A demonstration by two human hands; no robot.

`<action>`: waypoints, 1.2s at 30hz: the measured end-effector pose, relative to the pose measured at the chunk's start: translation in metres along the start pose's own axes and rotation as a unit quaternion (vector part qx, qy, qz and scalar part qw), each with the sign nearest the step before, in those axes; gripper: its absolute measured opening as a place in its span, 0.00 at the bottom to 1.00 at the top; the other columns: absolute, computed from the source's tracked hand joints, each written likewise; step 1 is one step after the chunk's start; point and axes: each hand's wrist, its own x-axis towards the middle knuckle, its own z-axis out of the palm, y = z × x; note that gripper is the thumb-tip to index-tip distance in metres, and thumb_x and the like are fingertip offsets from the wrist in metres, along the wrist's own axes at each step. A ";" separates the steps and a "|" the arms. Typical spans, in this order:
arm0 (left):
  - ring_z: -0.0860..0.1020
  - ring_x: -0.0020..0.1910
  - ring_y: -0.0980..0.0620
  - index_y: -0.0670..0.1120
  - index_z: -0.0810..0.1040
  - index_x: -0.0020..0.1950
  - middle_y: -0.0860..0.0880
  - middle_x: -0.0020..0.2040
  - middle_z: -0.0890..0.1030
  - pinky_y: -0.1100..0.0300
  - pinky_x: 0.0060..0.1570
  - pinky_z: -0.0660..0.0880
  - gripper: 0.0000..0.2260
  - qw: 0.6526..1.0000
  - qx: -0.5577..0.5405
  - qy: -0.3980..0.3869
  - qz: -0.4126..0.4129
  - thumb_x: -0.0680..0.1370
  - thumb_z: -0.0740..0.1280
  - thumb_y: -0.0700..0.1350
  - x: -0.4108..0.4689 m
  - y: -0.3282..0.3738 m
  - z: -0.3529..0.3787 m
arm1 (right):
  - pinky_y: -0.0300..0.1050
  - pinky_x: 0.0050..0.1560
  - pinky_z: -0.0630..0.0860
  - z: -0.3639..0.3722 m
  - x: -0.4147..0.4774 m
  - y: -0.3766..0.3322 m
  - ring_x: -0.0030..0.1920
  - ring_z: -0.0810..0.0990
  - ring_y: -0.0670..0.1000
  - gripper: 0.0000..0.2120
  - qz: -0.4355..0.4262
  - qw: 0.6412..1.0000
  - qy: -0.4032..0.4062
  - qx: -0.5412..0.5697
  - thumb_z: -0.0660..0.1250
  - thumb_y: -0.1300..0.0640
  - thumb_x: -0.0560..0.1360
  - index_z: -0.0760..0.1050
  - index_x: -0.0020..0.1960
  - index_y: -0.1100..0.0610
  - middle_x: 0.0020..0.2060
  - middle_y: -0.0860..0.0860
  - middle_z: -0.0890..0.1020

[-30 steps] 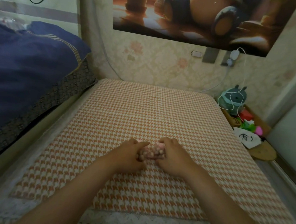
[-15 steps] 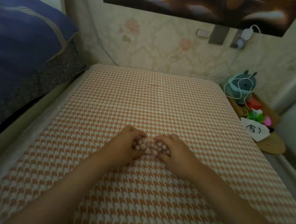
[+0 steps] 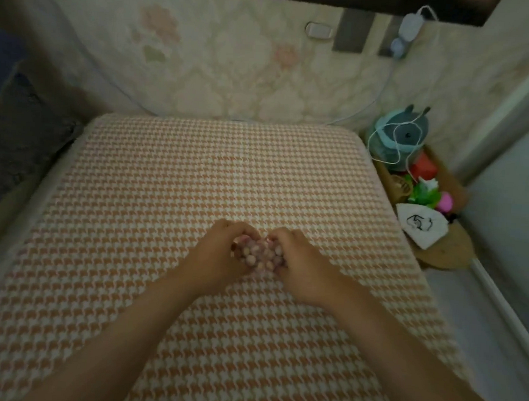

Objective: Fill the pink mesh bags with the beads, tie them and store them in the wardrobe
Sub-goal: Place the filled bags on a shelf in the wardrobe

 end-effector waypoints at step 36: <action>0.77 0.49 0.63 0.51 0.74 0.62 0.52 0.48 0.74 0.73 0.50 0.72 0.20 0.818 -0.062 -0.413 0.395 0.73 0.70 0.35 -0.080 0.858 0.103 | 0.46 0.52 0.75 -0.565 -0.685 0.039 0.58 0.79 0.57 0.26 0.508 0.792 0.338 -0.025 0.66 0.47 0.79 0.64 0.75 0.45 0.61 0.53 0.75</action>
